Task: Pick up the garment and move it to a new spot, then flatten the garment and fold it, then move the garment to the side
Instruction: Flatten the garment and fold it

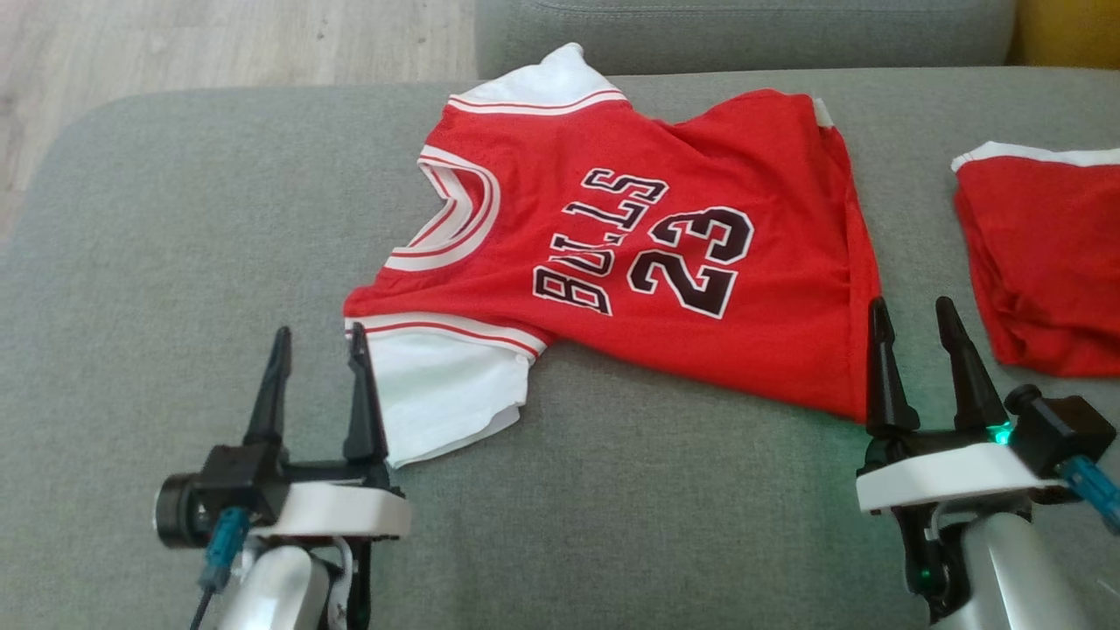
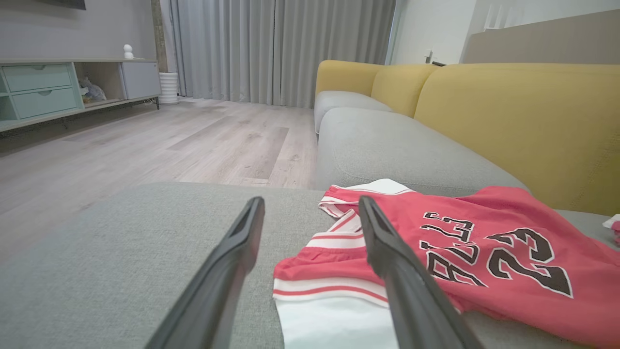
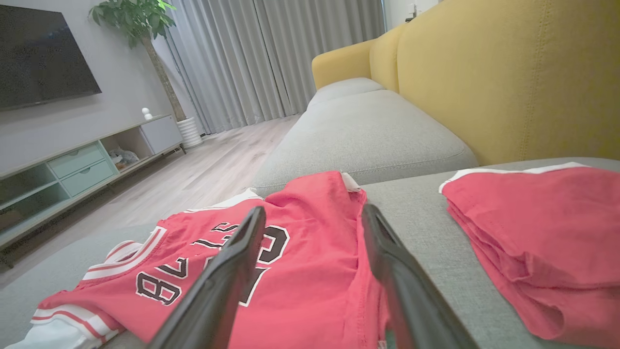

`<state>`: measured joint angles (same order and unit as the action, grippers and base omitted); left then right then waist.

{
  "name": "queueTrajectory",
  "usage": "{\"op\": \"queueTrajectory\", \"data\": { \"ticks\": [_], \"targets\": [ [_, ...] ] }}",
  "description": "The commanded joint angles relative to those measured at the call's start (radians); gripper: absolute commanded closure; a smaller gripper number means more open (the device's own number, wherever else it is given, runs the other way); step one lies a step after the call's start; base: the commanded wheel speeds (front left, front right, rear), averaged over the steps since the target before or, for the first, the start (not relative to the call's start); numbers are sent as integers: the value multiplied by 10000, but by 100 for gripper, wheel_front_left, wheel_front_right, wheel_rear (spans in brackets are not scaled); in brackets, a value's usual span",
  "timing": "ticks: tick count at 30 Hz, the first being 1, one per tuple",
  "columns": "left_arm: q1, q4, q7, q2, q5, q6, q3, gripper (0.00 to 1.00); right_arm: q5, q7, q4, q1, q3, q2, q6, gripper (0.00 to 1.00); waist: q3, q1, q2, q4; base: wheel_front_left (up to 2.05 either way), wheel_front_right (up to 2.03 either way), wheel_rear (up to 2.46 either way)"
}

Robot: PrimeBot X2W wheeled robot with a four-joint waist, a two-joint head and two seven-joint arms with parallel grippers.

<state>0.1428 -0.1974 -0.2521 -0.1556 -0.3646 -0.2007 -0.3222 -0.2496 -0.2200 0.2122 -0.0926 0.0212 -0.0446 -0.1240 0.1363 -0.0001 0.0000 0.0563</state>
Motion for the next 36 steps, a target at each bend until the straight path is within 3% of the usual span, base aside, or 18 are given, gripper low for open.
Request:
{"op": "queueTrajectory", "data": {
  "ticks": [1, 10, 17, 22, 29, 30, 31, 36],
  "targets": [
    [217, 271, -91, -59, 119, 81, 243, 0, -49, -106, -281, -201, 221, -57, -67, 0, -4, 1, 0, 57, 0, 0, 0],
    [96, -746, 1217, -30, -320, 379, -122, 0, -55, -90, -263, -256, 329, -56, -67, 0, 80, 1, 0, 5, 0, 0, 0],
    [279, -1525, 2180, -63, -570, 315, -168, 0, -75, -92, -190, -314, 365, -56, -67, 0, 264, 1, 0, -255, 0, 0, 0],
    [267, -1897, 2746, -58, -664, 22, -142, 0, -103, -124, -139, -360, 374, -56, -67, 0, 337, 1, 0, -400, 0, 0, 0],
    [223, -2065, 3294, -92, -815, 98, -298, 0, -113, -177, -58, -366, 373, -56, -67, 0, 337, 1, 0, -455, 0, 0, 0],
    [215, -2069, 3361, -101, -831, 105, -318, 60, -110, -180, -50, -378, 375, -56, -67, 0, 337, 1, 0, -460, 0, 0, 0],
    [206, -2063, 3405, -111, -849, 120, -334, 100, -109, -184, -40, -388, 378, -56, -67, 0, 334, 1, 0, -465, 0, 0, 0],
    [224, -1822, 3130, -193, -939, 184, -228, 100, -130, -189, 61, -357, 391, -56, -67, 0, 296, 1, 0, -468, 0, 0, 0]
  ]
}}
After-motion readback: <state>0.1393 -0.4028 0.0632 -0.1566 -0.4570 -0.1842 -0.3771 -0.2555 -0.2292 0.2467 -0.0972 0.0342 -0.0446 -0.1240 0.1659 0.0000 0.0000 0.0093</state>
